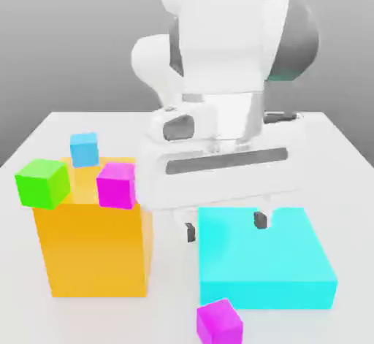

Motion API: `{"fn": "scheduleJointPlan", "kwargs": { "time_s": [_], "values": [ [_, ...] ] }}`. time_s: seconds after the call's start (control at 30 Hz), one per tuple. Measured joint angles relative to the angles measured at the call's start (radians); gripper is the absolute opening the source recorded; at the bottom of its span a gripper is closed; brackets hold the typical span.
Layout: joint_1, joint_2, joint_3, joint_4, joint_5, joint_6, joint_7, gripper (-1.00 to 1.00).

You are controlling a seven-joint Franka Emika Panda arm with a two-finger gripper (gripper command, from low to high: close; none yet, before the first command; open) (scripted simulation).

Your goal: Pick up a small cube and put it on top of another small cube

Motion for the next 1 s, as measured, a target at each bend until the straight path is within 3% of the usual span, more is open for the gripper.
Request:
{"fn": "scheduleJointPlan", "kwargs": {
  "time_s": [0.3,0.33,0.6,0.8,1.0],
  "values": [
    [0.004,0.325,0.009,-0.003,-0.026,0.181,-0.04,0.0],
    [0.002,0.358,0.011,0.003,-0.024,0.207,-0.041,-1.0],
    [0.002,0.342,0.011,0.0,-0.026,0.193,-0.04,-1.0],
    [-0.008,0.145,0.0,-0.012,-0.022,0.024,-0.029,-1.0],
    [-0.079,-0.071,-0.045,-0.009,-0.028,-0.183,0.127,-1.0]
  ]
}}
